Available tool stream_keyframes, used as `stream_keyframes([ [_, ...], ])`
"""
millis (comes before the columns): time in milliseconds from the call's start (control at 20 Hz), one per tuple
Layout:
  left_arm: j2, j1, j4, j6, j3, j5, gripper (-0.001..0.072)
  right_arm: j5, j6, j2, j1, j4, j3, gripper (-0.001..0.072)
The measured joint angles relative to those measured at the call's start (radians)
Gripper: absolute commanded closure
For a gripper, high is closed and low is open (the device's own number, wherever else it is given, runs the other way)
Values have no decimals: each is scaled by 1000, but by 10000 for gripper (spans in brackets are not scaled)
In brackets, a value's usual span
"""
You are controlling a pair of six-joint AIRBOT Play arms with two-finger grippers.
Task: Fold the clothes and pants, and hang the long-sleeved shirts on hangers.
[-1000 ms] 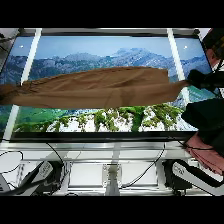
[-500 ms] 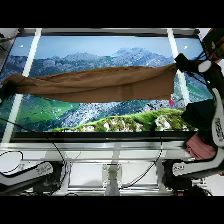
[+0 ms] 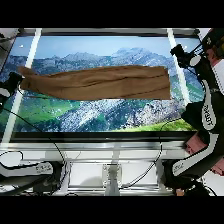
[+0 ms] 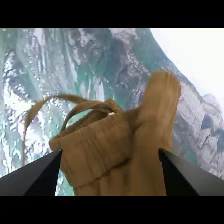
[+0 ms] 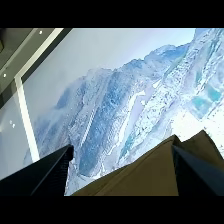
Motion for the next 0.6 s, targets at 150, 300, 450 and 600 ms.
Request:
stream_keyframes([
  [150,14,19,25,0,3,-53,6,52,7,5,0,-11,6,25],
  [300,42,54,93,3,3,-134,8,119,7,14,0,-27,9,25],
  [450,77,110,167,4,3,-247,8,193,7,21,0,-44,10,25],
  [600,98,171,196,3,3,-350,7,257,6,24,0,-50,10,25],
])
